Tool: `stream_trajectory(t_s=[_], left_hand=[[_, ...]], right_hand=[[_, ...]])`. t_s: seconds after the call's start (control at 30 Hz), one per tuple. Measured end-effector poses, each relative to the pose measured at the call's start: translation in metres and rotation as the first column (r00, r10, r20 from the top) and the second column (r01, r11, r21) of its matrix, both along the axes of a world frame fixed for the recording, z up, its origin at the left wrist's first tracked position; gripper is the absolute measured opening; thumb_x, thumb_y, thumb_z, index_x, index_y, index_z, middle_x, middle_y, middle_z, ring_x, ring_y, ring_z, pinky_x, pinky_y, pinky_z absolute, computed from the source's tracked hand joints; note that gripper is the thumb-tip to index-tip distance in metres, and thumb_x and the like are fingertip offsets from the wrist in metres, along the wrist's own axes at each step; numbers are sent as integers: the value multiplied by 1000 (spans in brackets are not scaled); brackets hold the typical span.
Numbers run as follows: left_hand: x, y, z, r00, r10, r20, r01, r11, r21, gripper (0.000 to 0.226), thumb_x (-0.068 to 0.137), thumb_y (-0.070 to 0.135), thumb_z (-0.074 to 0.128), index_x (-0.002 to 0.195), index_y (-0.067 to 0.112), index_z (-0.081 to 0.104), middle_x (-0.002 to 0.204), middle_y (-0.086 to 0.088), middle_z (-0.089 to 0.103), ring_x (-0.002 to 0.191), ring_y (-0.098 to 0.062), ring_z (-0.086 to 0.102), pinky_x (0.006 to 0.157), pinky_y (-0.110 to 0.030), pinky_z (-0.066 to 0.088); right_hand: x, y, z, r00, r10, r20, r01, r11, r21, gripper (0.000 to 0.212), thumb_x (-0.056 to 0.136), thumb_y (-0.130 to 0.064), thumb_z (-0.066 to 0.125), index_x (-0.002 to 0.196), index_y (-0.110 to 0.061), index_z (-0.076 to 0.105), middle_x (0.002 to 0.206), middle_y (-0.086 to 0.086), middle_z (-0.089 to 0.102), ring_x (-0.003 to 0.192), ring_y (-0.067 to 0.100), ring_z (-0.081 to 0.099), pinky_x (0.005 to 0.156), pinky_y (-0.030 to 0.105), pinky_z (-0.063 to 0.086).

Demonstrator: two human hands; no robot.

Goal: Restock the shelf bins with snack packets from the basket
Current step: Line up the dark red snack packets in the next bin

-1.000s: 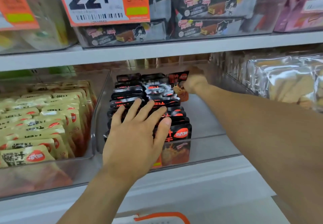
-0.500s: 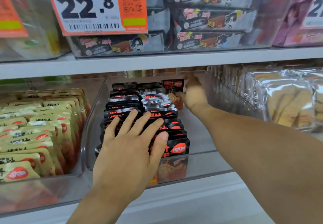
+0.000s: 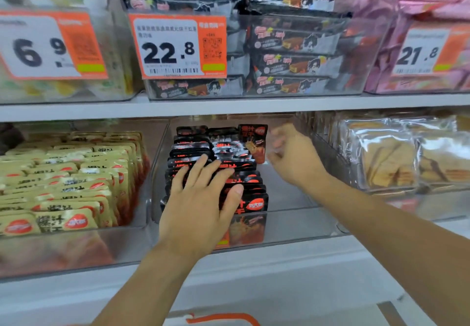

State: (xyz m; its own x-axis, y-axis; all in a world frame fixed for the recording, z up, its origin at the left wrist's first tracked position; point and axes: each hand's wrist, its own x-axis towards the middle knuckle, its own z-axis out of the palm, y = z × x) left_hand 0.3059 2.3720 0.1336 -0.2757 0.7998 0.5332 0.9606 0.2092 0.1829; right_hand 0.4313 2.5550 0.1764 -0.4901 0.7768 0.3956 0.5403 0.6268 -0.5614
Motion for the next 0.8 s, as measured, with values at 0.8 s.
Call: stream_trajectory(t_s=[0.8], left_hand=[[54, -285, -312, 743, 562, 363, 149, 390, -909, 51, 93, 42, 54, 139, 21, 42, 147, -8, 33, 141, -31, 23, 110, -52, 34]], right_hand=[[28, -301, -332, 608, 607, 512, -36, 666, -745, 41, 86, -26, 74, 121, -20, 52, 118, 3, 60, 108, 24, 59, 91, 33, 49]])
